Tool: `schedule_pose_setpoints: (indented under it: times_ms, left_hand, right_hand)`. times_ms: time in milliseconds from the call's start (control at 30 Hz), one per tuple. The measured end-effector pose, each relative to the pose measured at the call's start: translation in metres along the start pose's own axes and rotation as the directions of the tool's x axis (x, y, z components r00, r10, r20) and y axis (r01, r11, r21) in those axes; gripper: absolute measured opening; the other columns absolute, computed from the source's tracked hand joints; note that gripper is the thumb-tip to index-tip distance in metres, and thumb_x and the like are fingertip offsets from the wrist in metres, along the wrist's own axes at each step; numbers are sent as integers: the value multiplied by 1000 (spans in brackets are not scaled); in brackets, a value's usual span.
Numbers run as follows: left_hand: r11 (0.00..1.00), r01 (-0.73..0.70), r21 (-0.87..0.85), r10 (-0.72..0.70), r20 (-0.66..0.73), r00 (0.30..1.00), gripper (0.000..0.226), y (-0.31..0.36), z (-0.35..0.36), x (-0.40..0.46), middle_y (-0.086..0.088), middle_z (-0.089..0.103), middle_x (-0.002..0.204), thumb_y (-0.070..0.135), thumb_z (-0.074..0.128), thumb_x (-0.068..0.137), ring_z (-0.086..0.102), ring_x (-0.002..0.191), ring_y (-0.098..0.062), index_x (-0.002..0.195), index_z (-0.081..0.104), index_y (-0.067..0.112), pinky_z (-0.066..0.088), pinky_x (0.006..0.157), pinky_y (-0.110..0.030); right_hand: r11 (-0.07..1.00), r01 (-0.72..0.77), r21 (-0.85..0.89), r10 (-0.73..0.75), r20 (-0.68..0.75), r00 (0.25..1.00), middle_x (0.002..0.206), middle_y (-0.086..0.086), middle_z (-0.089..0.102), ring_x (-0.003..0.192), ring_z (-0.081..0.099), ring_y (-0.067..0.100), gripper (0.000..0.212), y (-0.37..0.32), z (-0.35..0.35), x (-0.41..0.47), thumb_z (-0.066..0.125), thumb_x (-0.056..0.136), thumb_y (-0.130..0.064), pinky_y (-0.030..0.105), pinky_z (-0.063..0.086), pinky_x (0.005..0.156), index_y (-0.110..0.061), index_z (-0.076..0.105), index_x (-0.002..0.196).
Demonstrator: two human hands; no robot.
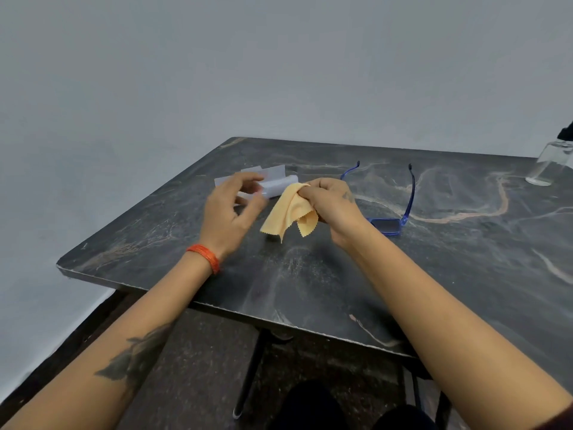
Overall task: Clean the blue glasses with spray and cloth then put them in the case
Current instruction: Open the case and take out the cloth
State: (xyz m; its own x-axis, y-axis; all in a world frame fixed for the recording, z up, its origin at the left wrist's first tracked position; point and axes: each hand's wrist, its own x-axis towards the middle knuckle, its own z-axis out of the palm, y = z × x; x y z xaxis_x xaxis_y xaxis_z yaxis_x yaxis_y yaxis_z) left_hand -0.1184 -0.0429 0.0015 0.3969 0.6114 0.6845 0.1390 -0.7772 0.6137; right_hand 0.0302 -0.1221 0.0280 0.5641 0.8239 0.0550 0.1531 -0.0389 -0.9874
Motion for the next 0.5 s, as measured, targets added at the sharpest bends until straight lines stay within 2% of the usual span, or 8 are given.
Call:
schedule_pose_setpoints:
  times_ms: [100,200,300,367,433,500]
  left_hand:
    - [999,24,25,-26,104,994,37,20,13,-3,7,63,89,47,63,75,60,84,-4,103,59,24,48,66,-12]
    - [998,24,66,-35,167,985,28,31,23,-4,5,64,88,32,71,76,59,80,-4,99,60,21,50,65,-14]
    - [997,66,32,-71,201,977,22,36,28,-6,7,63,85,18,71,77,59,76,0,97,62,19,47,66,-8]
    - [993,114,-27,-105,234,967,18,36,28,-7,9,65,84,16,72,77,59,78,1,93,64,20,48,68,-9]
    - [987,149,-57,-130,262,956,11,36,26,-8,9,67,82,17,70,79,61,77,-1,87,66,23,49,69,-12]
    - [978,184,-94,-152,278,948,9,37,24,-8,8,67,81,16,67,81,61,76,-3,84,66,25,49,71,-15]
  right_hand:
    - [997,56,-56,-57,-15,998,78,5,63,73,58,17,4,2,-5,-7,60,78,-14,28,46,61,-13,64,75]
    - [992,96,-84,-97,-9,995,83,10,69,82,66,24,4,4,-11,-12,62,74,-14,41,56,75,-15,66,75]
    - [983,125,-135,-125,13,992,88,9,70,89,66,25,5,7,-19,-17,67,75,-16,46,55,81,-20,66,71]
    - [983,127,-134,-125,28,992,91,9,70,90,66,24,4,8,-25,-20,68,76,-14,42,56,79,-17,67,74]
    - [989,119,-93,-114,61,992,91,9,69,89,65,22,3,8,-31,-23,69,77,-13,31,55,68,-14,66,77]
    - [989,120,-81,-113,93,989,84,3,65,79,60,15,5,7,-36,-26,70,78,-14,22,44,60,-16,65,75]
